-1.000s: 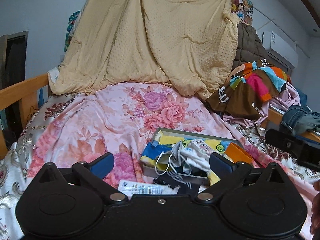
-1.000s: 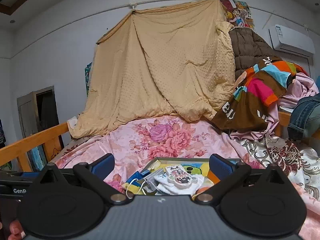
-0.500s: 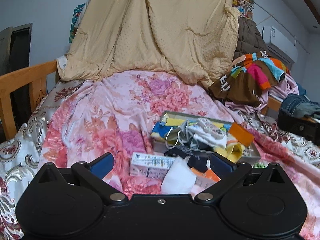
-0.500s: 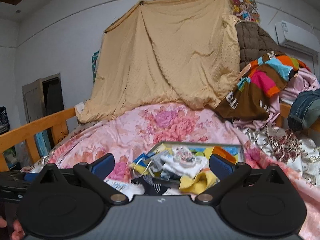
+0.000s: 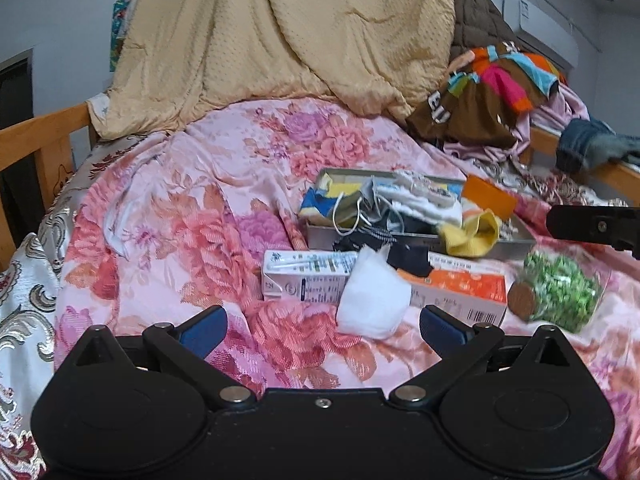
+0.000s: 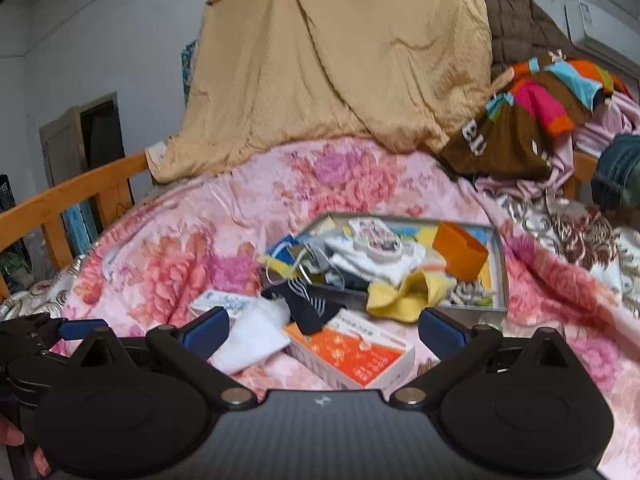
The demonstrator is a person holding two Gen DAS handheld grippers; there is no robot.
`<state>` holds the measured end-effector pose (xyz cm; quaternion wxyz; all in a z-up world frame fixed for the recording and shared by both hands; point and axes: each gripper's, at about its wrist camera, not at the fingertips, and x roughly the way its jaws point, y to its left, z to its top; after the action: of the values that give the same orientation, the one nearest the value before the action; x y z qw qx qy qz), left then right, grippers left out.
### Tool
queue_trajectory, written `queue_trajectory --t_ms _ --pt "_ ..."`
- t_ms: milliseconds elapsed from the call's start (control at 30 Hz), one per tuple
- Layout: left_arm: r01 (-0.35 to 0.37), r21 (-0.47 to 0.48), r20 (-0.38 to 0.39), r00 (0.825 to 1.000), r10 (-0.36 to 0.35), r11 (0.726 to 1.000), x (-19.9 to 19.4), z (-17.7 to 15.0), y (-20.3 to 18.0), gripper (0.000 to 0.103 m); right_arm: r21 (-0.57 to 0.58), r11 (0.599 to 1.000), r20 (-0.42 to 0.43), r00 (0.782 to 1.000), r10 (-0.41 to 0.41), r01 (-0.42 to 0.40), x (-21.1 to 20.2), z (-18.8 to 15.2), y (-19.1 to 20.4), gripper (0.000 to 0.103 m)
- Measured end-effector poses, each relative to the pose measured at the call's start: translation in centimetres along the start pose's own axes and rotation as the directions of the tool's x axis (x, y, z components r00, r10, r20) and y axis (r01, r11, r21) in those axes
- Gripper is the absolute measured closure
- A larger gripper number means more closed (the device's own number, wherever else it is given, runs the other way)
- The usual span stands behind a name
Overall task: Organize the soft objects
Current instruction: 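Lift both grippers away and move toward the remaining white cloth and boxes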
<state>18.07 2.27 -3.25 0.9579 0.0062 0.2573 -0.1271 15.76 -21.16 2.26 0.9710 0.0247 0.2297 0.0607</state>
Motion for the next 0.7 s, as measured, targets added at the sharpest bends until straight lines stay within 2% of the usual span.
queue_trajectory --t_ms 333,467,567,700 --pt "0.034 0.059 -0.029 0.999 -0.032 0.998 2.9 -0.6 -0.7 0.001 -0.003 1.0 -0.075 0.997 -0.028 0.028 2.3 -1.4 -0.4 0.0" --pt "0.053 0.081 -0.03 0.998 -0.051 0.995 4.0 -0.7 -1.1 0.001 0.047 0.999 -0.072 0.997 -0.012 0.015 3.1 -1.8 -0.9 0.0" --pt "0.07 0.065 -0.027 0.997 -0.069 0.995 4.9 -0.7 -1.2 0.001 0.087 0.996 -0.06 0.998 0.004 0.001 3.5 -2.0 -1.3 0.0" --pt "0.11 0.038 -0.035 0.993 -0.109 0.993 6.3 -0.6 -1.2 0.001 0.082 0.997 -0.059 0.998 0.0 0.005 4.1 -2.3 -1.5 0.0"
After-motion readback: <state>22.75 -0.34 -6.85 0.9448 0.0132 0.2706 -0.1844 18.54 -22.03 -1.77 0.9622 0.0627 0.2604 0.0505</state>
